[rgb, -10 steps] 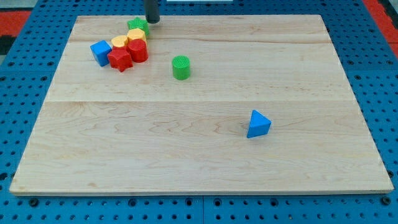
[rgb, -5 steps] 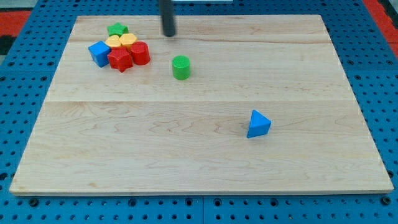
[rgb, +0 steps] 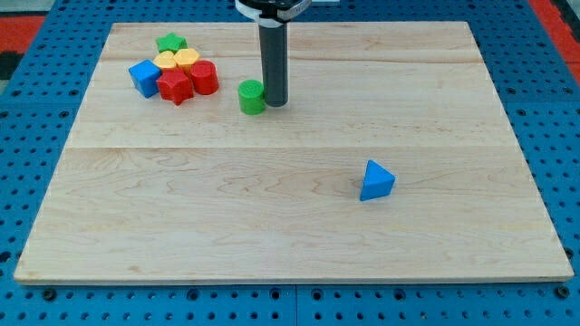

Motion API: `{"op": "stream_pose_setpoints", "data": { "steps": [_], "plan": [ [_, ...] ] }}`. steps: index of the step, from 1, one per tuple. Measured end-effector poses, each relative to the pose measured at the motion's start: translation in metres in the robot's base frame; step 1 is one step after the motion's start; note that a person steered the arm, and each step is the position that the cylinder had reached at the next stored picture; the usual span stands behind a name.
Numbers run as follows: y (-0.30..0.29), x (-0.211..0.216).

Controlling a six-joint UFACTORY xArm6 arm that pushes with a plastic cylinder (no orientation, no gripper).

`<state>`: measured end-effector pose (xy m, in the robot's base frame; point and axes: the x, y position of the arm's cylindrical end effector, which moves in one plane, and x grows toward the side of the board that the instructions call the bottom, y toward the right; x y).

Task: Move the green circle slightly left

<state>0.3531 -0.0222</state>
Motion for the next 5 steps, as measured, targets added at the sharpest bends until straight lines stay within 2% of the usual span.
{"op": "stream_pose_setpoints", "data": {
  "steps": [1,3,4,5],
  "plan": [
    [0.000,-0.005],
    [-0.047,0.040],
    [-0.075,0.037],
    [-0.048,0.035]
  ]
}}
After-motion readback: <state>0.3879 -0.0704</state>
